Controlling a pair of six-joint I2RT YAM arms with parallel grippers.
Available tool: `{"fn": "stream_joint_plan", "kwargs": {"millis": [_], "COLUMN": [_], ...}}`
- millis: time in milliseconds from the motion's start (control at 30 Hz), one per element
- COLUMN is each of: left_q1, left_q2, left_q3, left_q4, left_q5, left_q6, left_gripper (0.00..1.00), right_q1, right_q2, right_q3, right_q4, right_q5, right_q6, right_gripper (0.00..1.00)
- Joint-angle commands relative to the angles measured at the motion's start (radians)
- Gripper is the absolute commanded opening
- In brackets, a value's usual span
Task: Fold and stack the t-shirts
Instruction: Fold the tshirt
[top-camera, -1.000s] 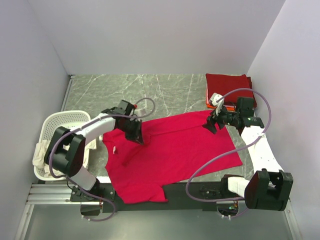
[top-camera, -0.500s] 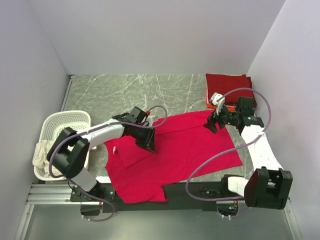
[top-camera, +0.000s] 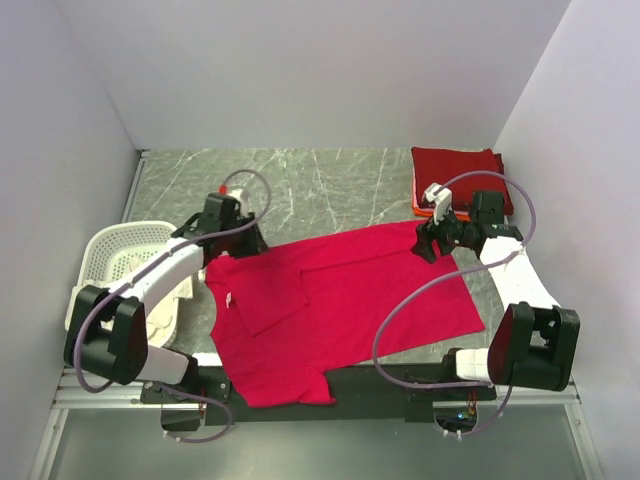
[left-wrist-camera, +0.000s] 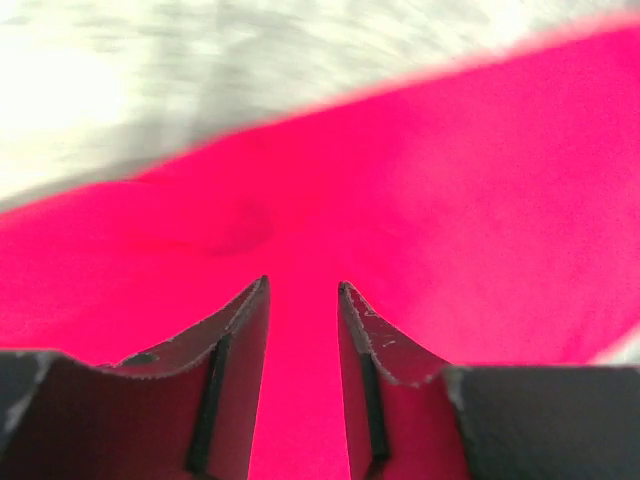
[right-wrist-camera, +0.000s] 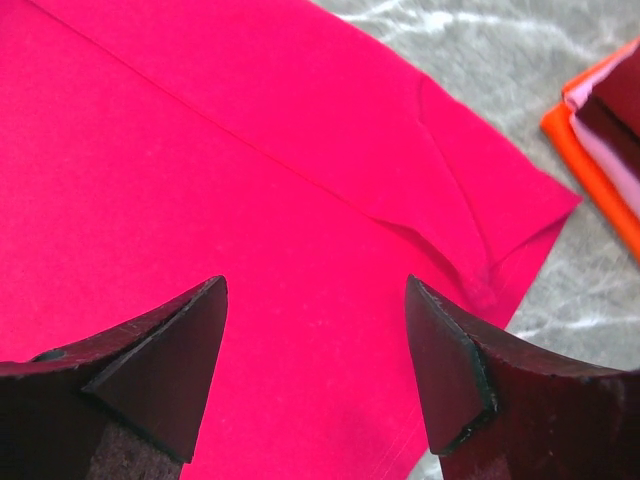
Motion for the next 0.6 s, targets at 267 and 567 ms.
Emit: {"fn": "stream_joint_plan", "kwargs": {"millis": [267, 567], "left_q1": [0.138, 0.227], "left_q2": [0.201, 0.283], "left_q3": [-0.062, -0.122], "left_q4": [0.173, 0.147], "left_q5": [-0.092, -0.302], "left_q6": [-0.17, -0.289], "left_gripper": [0.2, 0.2], "right_q1": [-0.03, -0.03], "right_q2": [0.016, 0.026], "right_q3": [0.045, 0.049], "right_q4": [0.032, 0.023], "right_q5": [0.017, 0.019], "right_q6": [0.041, 0.026], "right_gripper": [0.77, 0.76]}}
